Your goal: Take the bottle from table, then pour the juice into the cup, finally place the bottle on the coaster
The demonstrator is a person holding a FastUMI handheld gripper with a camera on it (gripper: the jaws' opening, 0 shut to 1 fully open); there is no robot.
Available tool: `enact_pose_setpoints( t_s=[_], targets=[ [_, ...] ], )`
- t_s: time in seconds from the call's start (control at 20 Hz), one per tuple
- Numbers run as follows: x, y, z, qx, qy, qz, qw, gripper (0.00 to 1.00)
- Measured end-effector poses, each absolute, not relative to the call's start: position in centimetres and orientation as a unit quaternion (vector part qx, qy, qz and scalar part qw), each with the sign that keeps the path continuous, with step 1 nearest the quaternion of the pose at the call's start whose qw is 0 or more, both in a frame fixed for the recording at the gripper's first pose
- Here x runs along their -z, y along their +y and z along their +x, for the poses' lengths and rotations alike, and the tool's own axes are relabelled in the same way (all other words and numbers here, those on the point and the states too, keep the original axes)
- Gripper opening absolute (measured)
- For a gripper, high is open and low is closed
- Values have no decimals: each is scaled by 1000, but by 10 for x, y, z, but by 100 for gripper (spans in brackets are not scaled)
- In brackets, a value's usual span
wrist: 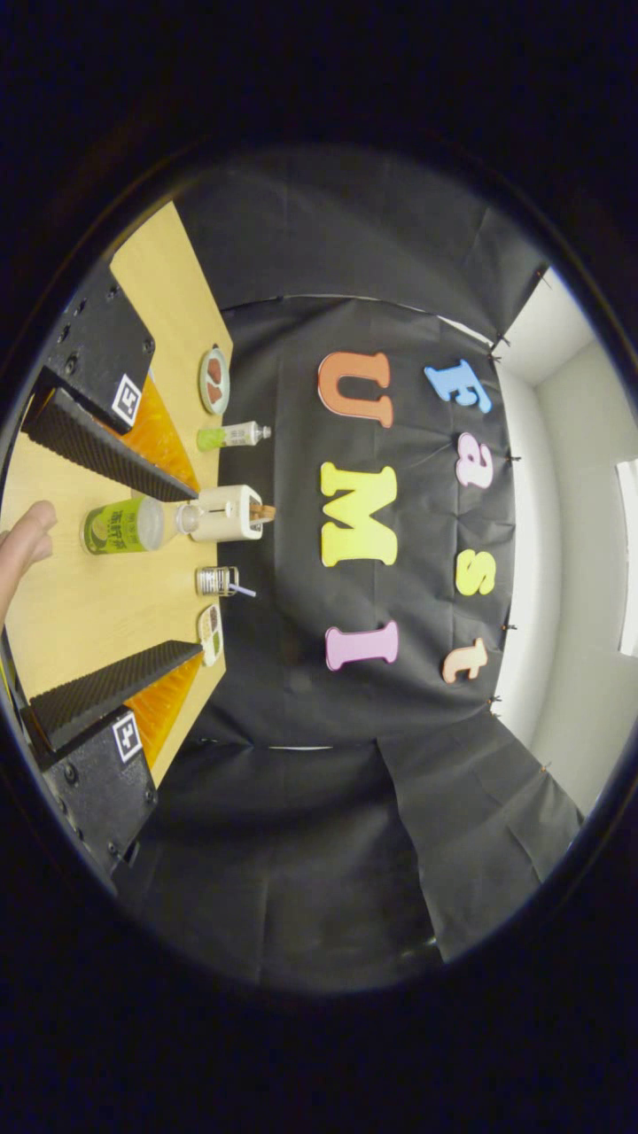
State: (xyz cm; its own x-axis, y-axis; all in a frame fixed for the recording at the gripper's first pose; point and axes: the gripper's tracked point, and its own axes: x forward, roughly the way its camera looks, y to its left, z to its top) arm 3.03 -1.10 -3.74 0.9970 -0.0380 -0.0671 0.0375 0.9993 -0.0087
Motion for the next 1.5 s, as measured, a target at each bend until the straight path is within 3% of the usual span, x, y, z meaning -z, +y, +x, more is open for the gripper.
enact_pose_setpoints(
  t_s=[0.5, 1.4, 1.5],
  targets=[
    [127, 15, 91, -15, 114, -20, 993, 100],
    [156, 33, 163, -19, 104, -35, 994, 100],
    [157, 29, 161, -12, 106, -38, 994, 91]
  ],
)
